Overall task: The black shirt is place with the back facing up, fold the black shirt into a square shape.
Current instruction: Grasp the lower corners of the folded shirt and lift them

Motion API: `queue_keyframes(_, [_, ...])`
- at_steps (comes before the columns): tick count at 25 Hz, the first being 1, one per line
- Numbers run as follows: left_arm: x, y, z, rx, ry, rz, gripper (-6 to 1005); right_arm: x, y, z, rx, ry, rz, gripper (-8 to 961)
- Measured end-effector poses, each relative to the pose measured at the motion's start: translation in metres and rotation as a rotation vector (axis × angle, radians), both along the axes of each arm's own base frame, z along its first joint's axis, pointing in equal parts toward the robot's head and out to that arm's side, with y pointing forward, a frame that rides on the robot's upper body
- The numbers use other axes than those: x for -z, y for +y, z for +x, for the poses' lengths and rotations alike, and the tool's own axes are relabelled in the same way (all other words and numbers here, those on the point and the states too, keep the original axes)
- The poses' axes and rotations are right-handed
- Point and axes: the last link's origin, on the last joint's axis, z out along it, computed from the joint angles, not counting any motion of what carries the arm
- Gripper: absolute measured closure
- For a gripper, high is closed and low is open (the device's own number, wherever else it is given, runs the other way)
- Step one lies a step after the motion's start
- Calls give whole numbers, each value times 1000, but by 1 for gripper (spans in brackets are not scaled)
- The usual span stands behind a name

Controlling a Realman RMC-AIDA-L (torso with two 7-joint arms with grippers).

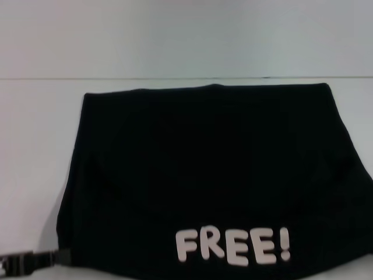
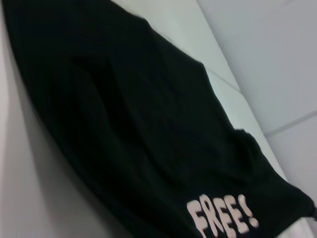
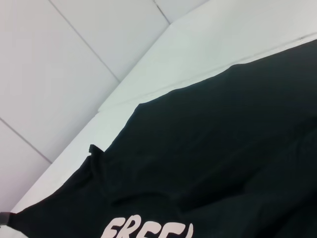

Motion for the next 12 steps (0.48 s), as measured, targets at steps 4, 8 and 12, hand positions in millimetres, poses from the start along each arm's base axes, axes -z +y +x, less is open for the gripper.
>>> queue_keyframes(4, [-1, -19, -1, 17, -34, -29, 999, 3, -20, 4, 1, 12, -25, 922])
queue_keyframes(8, [-3, -31, -3, 13, -47, -53, 998, 5, -34, 3, -8, 34, -49, 922])
queue_keyframes(12, [-3, -36, -5, -3, -37, -78, 998, 5, -44, 3, 1, 55, -64, 922])
